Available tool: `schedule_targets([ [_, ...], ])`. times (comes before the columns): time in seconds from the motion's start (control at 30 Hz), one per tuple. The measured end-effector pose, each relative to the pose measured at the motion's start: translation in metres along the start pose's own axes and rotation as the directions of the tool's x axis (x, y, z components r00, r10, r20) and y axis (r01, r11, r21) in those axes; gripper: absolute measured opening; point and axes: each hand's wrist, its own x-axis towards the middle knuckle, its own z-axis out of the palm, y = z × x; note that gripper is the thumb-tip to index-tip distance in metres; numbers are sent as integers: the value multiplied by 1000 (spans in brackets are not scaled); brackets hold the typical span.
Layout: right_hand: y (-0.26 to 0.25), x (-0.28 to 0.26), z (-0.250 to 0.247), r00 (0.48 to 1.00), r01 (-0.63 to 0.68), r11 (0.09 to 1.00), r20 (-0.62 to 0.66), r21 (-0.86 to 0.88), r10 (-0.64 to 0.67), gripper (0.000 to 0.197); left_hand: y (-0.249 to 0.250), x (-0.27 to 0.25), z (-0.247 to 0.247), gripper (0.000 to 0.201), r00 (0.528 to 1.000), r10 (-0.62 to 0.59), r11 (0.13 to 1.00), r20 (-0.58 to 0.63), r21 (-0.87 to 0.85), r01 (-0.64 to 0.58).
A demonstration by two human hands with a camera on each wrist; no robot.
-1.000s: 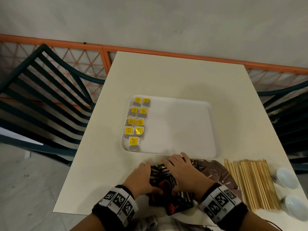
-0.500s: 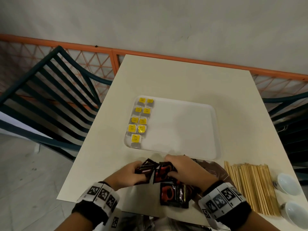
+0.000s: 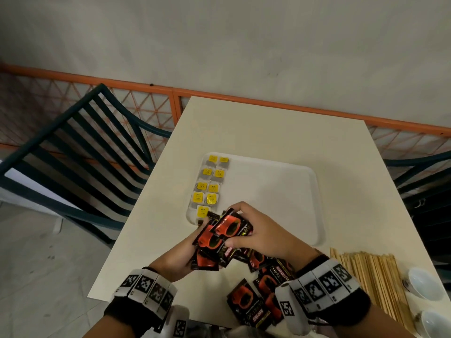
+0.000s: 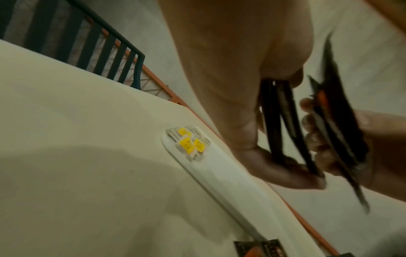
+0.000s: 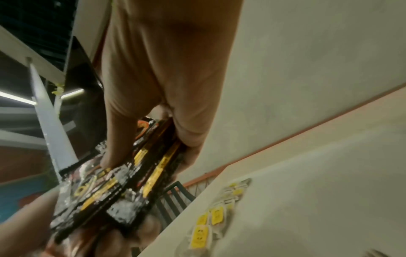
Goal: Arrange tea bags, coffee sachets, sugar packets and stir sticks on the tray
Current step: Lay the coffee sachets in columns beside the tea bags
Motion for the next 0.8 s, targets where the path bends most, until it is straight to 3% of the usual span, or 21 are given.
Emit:
schedule_targets([
  [0.17, -17, 14, 16, 989, 146, 968, 29, -204, -143, 67, 14, -4, 1, 96, 991, -56, 979, 119, -190, 78],
  [0.27, -19, 16, 17, 986, 164, 913, 33, -373, -164, 76, 19, -8, -4, 90, 985, -10, 965, 171, -256, 55],
  [0.37, -21, 15, 16, 991, 131, 858, 33, -496, -133, 84, 24, -9, -5, 73, 989, 37, 973, 142, -232, -3],
  [0.53, -27, 12, 23, 991, 127, 960, 77, -248, -111, 93, 32, -6, 3, 40, 997, 40, 970, -60, -237, -53],
  [0.63, -27, 11, 33, 991, 112, 979, 97, -169, -97, 108, 34, -3, 11, 34, 992, 22, 968, -121, -246, -52],
  [0.73, -24, 16, 47, 996, 82, 983, -27, -165, -88, 130, 41, -3, 20, 36, 989, 10, 971, -150, -233, -45],
  [0.8, -21, 17, 51, 987, 75, 979, -123, -192, -100, 131, 44, -3, 22, 42, 990, -14, 981, -139, -193, -13],
])
